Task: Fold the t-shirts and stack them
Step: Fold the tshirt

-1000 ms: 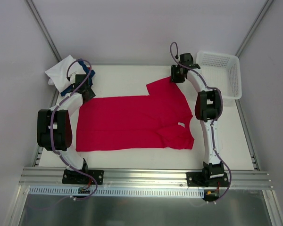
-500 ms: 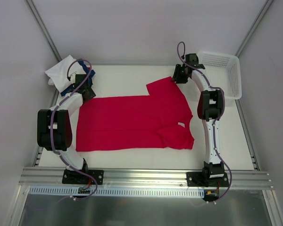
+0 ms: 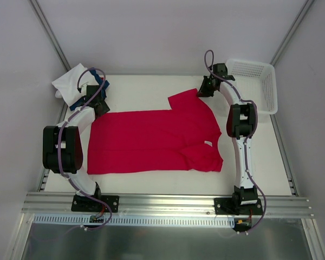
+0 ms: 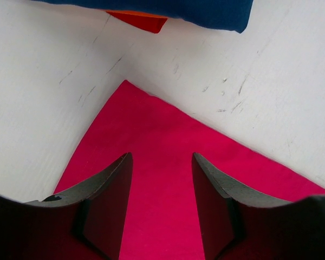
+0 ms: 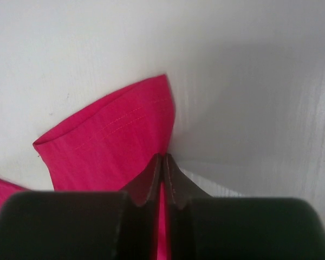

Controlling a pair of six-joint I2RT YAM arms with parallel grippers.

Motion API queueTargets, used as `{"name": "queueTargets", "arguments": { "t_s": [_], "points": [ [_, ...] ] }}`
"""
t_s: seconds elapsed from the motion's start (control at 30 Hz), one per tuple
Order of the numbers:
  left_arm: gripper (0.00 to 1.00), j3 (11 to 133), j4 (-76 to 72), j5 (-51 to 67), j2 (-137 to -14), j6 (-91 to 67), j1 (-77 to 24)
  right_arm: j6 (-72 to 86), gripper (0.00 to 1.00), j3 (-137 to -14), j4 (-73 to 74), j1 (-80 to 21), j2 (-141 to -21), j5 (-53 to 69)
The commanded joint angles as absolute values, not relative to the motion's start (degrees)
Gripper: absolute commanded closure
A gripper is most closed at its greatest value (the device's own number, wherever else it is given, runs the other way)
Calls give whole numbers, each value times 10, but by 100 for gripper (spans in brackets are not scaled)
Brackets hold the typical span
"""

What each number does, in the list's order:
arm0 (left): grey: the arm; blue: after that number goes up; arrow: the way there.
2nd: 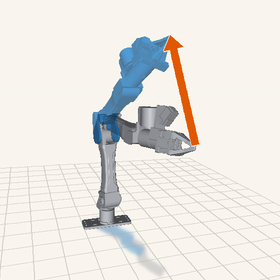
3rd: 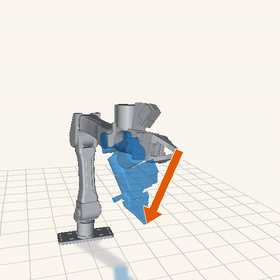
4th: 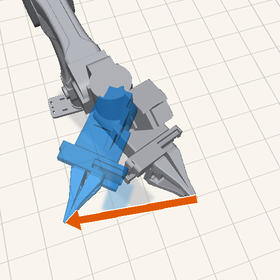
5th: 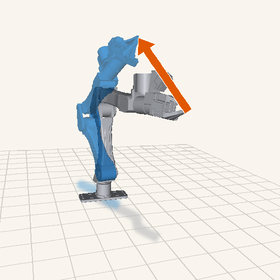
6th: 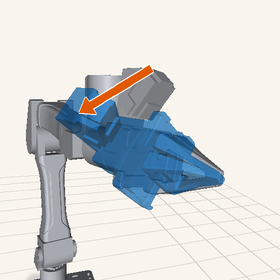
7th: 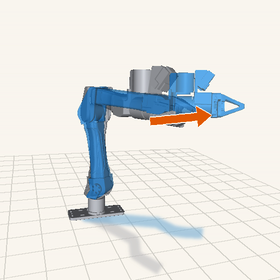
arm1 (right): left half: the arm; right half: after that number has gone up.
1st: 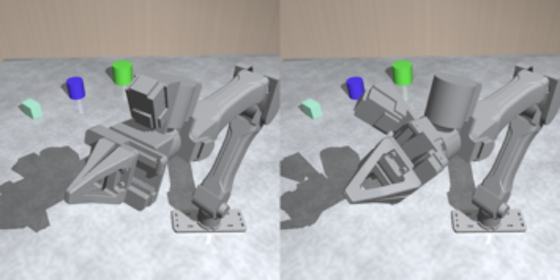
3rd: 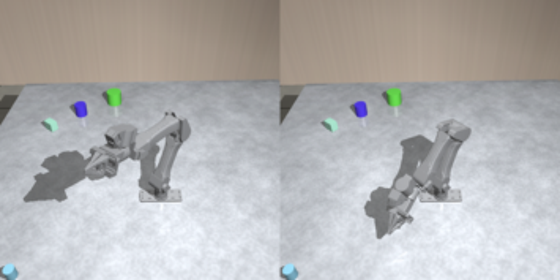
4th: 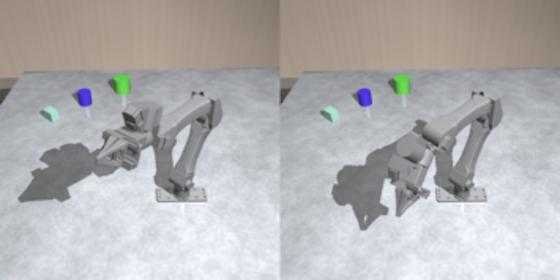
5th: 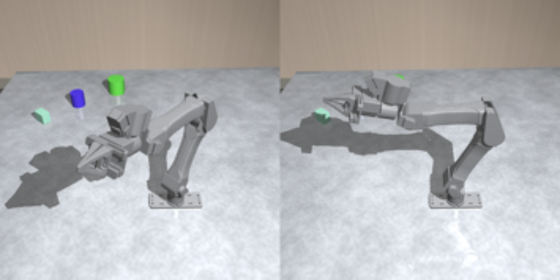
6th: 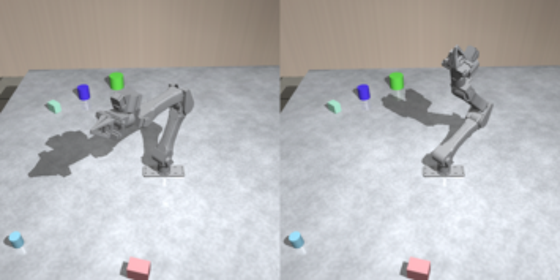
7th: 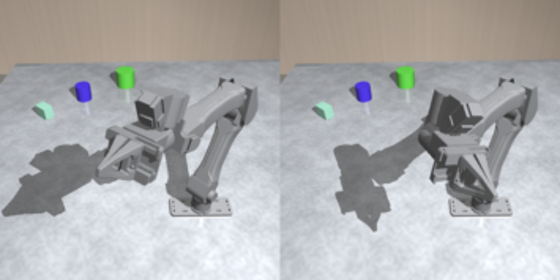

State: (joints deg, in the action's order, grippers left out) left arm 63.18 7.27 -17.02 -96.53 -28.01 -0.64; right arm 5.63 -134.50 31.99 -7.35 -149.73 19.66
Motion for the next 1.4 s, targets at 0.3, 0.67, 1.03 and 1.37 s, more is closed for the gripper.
{"name": "queueTargets", "arguments": {
  "t_s": [0.3, 0.67, 1.03, 1.37],
  "points": [
    [51, 700, 151, -246, -987, -265, -4, 67, 100, -1321, 314, -76, -1480, 211],
    [57, 741, 184, -186, -1057, -278, 58, 63, 99, -1288, 299, -77, -1453, 221],
    [55, 784, 182, -82, -1114, -262, 74, 61, 99, -1281, 294, -77, -1451, 228],
    [54, 790, 173, -66, -1126, -254, 81, 58, 99, -1278, 294, -77, -1446, 230]
  ]
}}
